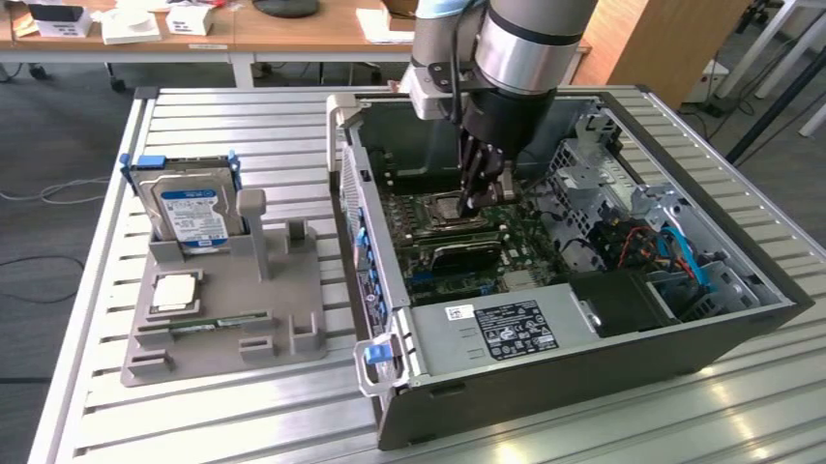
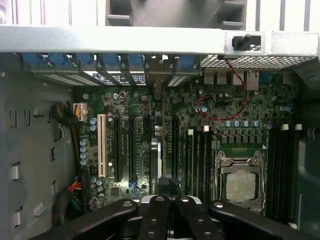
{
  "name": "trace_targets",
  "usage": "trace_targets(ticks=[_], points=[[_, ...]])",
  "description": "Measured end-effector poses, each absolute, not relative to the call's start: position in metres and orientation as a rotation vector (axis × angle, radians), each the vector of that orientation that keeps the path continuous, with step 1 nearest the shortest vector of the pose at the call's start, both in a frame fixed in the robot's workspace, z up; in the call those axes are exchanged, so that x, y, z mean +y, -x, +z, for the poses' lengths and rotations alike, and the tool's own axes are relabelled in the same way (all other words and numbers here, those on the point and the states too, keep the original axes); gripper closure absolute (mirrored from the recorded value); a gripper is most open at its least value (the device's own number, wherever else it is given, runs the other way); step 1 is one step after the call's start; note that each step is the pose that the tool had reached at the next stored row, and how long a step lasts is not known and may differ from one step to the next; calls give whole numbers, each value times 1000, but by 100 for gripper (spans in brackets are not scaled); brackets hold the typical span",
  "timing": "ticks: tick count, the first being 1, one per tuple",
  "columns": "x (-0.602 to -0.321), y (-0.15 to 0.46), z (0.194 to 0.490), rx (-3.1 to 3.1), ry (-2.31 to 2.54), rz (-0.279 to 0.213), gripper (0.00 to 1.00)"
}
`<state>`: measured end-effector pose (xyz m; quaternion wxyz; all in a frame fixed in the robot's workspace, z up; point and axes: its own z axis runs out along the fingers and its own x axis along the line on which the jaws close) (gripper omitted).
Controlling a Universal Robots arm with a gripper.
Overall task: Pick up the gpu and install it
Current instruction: 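Press down on the gpu until it lock into place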
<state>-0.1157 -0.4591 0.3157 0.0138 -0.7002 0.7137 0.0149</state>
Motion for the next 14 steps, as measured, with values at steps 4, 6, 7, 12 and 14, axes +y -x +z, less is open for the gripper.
trace_targets(ticks=[4, 6, 7, 12, 14], points=[[-459, 113, 316, 2222, 2181, 46, 89], [-459, 113, 316, 2222, 2181, 46, 89], [-459, 112, 316, 2222, 2181, 46, 89], [-459, 111, 316, 2222, 2181, 46, 89], [-459, 110, 316, 2223, 2181, 46, 89]])
